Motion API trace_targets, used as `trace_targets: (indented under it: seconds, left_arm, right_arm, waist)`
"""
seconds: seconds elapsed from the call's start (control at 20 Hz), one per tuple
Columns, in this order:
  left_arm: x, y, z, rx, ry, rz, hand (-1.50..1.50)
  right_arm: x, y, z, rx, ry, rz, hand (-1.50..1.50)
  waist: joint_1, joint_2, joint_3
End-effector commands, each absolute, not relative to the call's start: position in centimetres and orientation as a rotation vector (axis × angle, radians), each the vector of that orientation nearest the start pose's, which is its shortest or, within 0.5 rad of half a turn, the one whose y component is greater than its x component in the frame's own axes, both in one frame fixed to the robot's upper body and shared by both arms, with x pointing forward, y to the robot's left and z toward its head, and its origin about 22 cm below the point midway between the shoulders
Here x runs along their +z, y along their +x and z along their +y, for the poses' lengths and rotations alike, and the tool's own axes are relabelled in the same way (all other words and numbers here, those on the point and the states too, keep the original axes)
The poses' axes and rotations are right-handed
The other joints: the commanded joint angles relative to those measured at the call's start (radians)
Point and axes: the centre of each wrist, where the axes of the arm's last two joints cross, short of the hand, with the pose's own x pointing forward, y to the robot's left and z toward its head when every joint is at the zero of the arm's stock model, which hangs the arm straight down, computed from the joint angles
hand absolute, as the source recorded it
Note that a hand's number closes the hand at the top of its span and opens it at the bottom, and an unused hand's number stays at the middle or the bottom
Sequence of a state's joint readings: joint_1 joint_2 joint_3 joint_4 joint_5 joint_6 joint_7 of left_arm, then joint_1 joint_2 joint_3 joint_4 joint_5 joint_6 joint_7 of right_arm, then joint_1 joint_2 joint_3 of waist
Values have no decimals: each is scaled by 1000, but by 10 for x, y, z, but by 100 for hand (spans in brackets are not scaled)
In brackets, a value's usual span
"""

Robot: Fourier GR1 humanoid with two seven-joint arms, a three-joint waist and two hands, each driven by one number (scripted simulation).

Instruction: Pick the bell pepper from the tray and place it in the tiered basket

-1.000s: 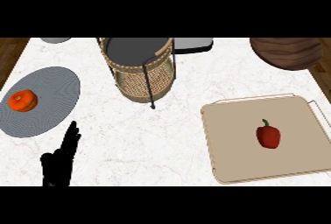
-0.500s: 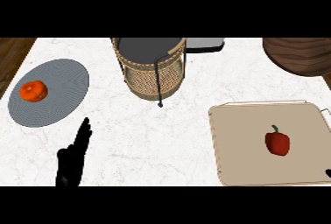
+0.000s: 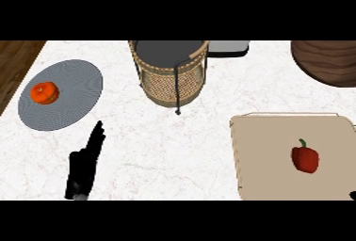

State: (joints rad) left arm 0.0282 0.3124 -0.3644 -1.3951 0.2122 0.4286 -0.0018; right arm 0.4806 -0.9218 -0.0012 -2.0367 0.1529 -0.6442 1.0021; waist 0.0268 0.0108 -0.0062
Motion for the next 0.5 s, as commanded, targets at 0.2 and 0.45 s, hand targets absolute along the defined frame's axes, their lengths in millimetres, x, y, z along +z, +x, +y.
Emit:
trace_targets:
  seconds: [0.2, 0.45]
  left_arm:
    - [-53, 218, 243, -40, 218, -1319, 0]
    - [-50, 210, 247, -53, 218, -1308, 0]
  right_arm:
    - [120, 186, -328, -48, -1142, -633, -150]
    - [105, 188, -312, 56, -1132, -477, -150]
  waist:
    - [4, -4, 4]
    - [14, -5, 2]
